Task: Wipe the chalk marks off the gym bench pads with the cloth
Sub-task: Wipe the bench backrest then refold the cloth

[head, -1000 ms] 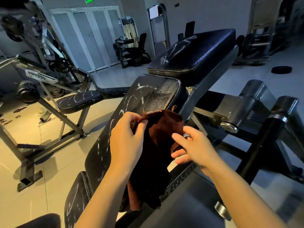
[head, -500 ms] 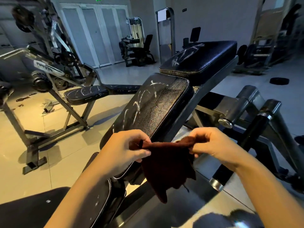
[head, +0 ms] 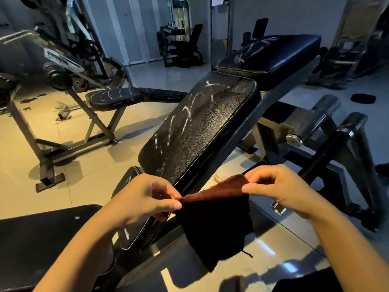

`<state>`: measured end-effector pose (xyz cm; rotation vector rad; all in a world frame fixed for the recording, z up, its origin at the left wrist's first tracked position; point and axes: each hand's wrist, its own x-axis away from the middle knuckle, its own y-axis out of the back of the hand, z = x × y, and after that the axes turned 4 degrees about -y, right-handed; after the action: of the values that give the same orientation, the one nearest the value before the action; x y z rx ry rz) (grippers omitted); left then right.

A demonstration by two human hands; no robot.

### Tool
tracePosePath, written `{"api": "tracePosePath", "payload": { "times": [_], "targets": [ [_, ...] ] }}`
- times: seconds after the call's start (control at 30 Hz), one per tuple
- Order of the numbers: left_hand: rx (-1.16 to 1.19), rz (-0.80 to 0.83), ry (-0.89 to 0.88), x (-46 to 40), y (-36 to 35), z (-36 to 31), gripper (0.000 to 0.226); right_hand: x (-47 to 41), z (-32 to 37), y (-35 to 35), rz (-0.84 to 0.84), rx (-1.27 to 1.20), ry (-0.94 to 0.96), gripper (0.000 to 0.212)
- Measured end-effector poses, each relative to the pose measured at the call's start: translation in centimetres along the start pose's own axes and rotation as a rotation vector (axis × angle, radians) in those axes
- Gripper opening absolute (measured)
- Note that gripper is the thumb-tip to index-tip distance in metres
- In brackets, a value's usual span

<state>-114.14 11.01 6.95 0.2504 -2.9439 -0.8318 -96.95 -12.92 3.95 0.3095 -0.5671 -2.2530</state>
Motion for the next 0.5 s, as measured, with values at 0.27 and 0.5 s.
{"api": "tracePosePath", "payload": {
  "times": [0.27, 0.5],
  "targets": [
    [-0.051, -0.305, -0.006, 0.1, -2.2, 2.6, 0.019, -0.7, -1.4, -1.8, -0.21, 0.335, 0.16, 0.03],
    [-0.097, -0.337, -0.054, -0.2, -3.7, 3.4, 0.03, -1.5, -0.9, -2.8, -0.304, 0.18, 0.151, 0.057]
  ]
}}
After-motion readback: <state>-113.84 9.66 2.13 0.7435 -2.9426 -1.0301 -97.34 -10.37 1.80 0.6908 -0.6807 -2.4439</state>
